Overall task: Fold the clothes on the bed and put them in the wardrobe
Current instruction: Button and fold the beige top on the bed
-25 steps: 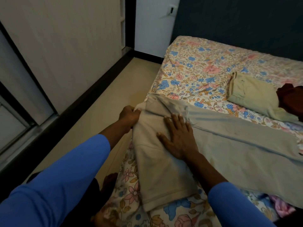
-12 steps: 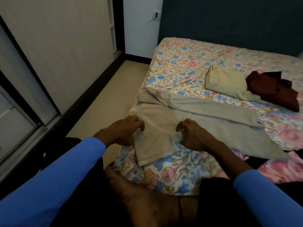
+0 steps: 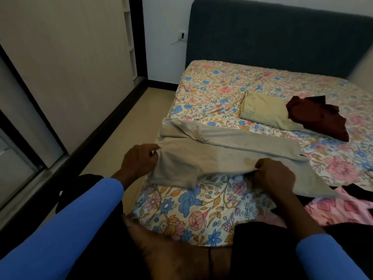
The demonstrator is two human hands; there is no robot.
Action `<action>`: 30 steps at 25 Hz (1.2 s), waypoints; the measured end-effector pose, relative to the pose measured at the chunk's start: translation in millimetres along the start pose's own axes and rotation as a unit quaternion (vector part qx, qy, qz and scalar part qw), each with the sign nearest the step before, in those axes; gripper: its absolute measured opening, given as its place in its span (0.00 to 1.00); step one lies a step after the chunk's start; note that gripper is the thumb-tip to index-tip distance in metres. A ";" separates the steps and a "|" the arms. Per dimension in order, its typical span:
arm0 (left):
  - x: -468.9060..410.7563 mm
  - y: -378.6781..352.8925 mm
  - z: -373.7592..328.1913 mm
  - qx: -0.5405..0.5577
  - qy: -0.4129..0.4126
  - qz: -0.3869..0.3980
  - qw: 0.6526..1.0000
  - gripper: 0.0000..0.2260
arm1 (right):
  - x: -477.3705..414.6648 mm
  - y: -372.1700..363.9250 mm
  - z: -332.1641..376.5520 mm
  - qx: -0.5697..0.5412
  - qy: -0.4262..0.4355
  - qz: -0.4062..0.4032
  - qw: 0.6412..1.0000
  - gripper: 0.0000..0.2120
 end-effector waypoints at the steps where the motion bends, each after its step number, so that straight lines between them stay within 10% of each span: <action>1: -7.4 2.3 -1.6 0.049 0.055 -0.015 0.997 0.10 | -5.6 6.6 -7.5 -0.033 -0.041 0.011 0.999 0.14; 8: -118.6 -31.4 -11.1 0.449 0.340 -0.056 0.825 0.10 | -97.8 5.0 -5.6 -0.188 -0.107 -0.123 0.969 0.13; 12: -147.6 -61.2 24.0 0.401 0.381 -0.053 0.832 0.07 | -146.4 -34.0 16.6 -0.198 0.015 -0.037 0.979 0.25; 14: -151.1 -65.0 19.6 0.286 0.337 -0.089 0.893 0.09 | -152.6 -56.4 18.5 -0.157 0.080 0.047 0.983 0.33; 16: -139.9 -66.4 -24.7 0.139 0.140 -0.151 0.969 0.12 | -149.7 -65.2 3.0 -0.133 0.128 0.090 0.979 0.38; 20: -90.3 -115.0 -114.0 0.082 -0.179 -0.028 0.980 0.10 | -123.0 -40.1 -57.9 0.110 0.224 0.115 0.961 0.35; 25: -82.1 -182.2 -152.5 -0.019 -0.189 0.048 0.981 0.12 | -135.7 -5.3 -128.7 0.296 0.065 0.073 0.950 0.29; 30: -88.8 -210.7 -170.6 -0.091 -0.142 0.049 0.984 0.14 | -149.0 -25.3 -144.8 0.083 -0.073 0.154 0.982 0.28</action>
Point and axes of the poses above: each hand's wrist, its own x-axis away from the middle knuckle, its own y-axis out of the back of the hand, z = x × y, the point moved 3 cm from there along -x, towards the middle knuckle, and after that the axes turned 4 degrees about x, right-handed, at the moved point
